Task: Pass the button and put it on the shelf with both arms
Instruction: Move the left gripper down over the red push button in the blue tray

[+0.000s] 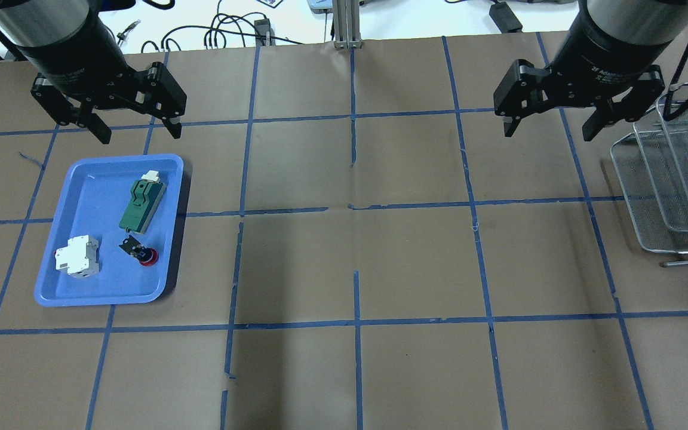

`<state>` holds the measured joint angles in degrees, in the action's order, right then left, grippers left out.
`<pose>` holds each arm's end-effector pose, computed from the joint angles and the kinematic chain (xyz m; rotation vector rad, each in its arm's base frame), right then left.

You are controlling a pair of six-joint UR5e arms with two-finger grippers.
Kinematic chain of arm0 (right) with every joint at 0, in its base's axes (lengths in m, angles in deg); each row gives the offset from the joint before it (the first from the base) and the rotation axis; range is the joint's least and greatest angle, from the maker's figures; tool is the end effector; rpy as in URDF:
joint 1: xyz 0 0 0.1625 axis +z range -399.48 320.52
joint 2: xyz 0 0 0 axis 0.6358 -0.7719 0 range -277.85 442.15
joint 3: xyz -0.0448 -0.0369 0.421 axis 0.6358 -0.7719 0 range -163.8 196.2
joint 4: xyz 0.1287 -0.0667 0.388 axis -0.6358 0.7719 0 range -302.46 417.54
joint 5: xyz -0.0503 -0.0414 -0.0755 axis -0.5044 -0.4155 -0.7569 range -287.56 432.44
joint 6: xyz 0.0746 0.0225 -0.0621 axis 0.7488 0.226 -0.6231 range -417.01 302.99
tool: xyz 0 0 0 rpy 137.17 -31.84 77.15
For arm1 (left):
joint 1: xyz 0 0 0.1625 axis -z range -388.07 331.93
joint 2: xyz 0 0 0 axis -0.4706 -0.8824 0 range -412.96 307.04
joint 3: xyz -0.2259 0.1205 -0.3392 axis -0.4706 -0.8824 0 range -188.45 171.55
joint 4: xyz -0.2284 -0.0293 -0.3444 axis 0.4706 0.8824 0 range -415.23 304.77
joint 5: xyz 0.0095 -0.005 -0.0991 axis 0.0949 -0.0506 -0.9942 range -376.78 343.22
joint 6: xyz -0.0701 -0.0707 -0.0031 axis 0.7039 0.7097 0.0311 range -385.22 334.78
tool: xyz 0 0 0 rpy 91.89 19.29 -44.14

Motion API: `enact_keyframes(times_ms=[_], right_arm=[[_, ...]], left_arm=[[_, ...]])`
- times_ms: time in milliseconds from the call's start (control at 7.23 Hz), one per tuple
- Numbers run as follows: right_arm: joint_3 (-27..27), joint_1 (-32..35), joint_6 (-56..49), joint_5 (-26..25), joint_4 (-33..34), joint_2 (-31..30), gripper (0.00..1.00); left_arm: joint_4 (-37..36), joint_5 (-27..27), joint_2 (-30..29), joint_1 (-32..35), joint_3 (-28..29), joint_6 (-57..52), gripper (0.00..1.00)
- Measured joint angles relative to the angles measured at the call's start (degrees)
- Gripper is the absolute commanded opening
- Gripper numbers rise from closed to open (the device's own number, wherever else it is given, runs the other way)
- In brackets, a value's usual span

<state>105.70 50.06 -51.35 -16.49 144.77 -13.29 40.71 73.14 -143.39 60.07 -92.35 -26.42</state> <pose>0.1315 -0.4559 0.5321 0.1657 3.1150 -0.0848 -0.1174 -0.4968 0.5261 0.0178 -3.1401 -0.0074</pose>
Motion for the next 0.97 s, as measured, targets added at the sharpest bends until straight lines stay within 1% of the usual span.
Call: enact_keyframes(times_ms=[415,691,830,968], right_arm=[[0.38,0.02,-0.04,0.0,1.08,0.75,1.0],[0.42,0.02,-0.4,-0.03,1.04,0.78,1.0],[0.42,0.02,-0.49,-0.07,1.07,0.78,1.0],[0.42,0.02,-0.36,-0.09,1.48,0.78,1.0]], left_arm=[[-1.52,0.06,-0.36,-1.3,-1.7,-0.86,1.0],[-3.16,0.12,-1.68,-7.68,-5.57,1.13,1.0],[-7.58,0.43,-2.77,-10.86,-9.17,2.93,1.0],[-14.35,0.64,-4.17,-13.84,-14.05,5.16,1.0]])
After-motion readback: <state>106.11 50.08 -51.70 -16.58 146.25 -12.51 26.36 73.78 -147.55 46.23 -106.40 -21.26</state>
